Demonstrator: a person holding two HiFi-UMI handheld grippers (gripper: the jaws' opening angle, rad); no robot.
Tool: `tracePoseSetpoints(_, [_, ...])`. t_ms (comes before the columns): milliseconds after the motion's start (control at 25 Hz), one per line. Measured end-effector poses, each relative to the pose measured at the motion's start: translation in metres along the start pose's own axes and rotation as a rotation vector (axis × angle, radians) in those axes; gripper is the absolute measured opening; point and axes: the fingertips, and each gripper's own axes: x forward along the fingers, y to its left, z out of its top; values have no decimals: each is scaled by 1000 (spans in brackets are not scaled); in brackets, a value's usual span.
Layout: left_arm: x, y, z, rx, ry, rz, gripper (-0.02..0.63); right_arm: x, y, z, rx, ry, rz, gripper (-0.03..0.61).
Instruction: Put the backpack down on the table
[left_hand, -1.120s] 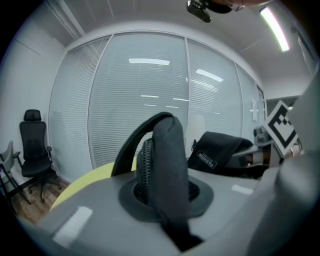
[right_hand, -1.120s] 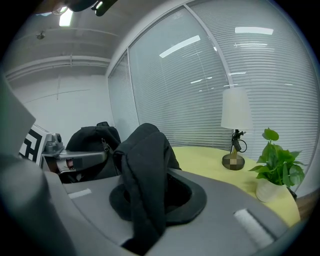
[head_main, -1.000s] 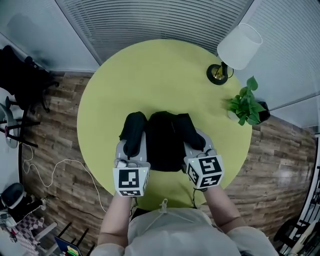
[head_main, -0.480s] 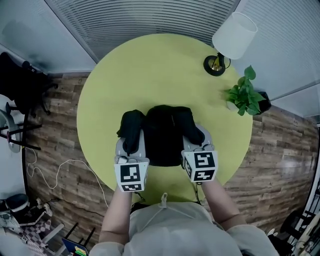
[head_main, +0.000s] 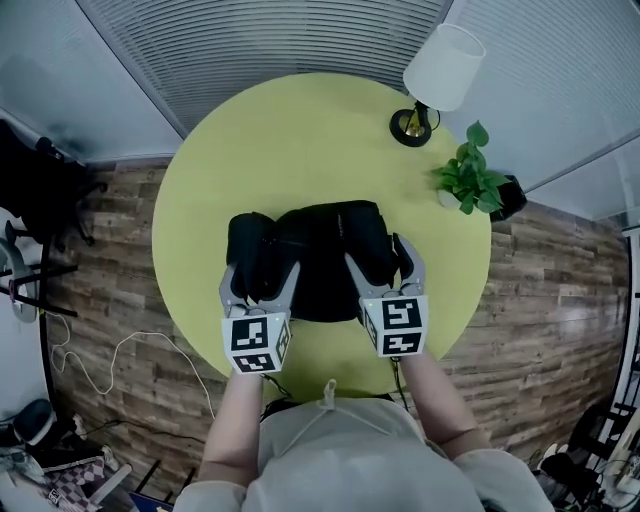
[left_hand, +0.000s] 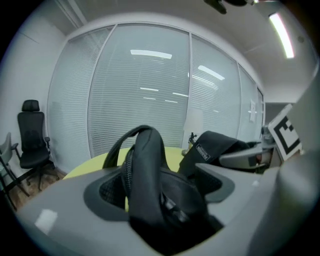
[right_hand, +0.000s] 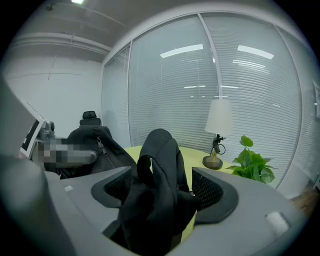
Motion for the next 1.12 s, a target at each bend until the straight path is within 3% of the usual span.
tracePoseSetpoints(120, [-11,1,1,-10,-18,21,425,-16,-3,2,-2,-12,-32,378])
tracePoseSetpoints(440, [-56,-1,0,-34,-47,3,426,-63,15,5,3,-50,-55,363])
tracePoseSetpoints(520, [-71,-2,0,-28,-58,1,363,-76,20,5,11,-63,-58,347])
tracePoseSetpoints(640, [-94,-5,0,-11,-81,-7,246,-98,24,3,16,-66,-101,260])
tracePoseSetpoints(760, [-111,-10,1,6,-87,-35,176,-117,30,-4,43,-44,-124,183])
tracePoseSetpoints(920, [-134,-14,8,4,-115,-52,64,-142,41,-5,54,-55,-164,13])
tracePoseSetpoints(1000, [-144,-17,13,-8,-129,-64,15,-154,45,-3,52,-75,-174,-2])
tracePoseSetpoints(1120, [-157,-21,21,23,-157,-67,8,-170,53,2,70,-113,-170,-2])
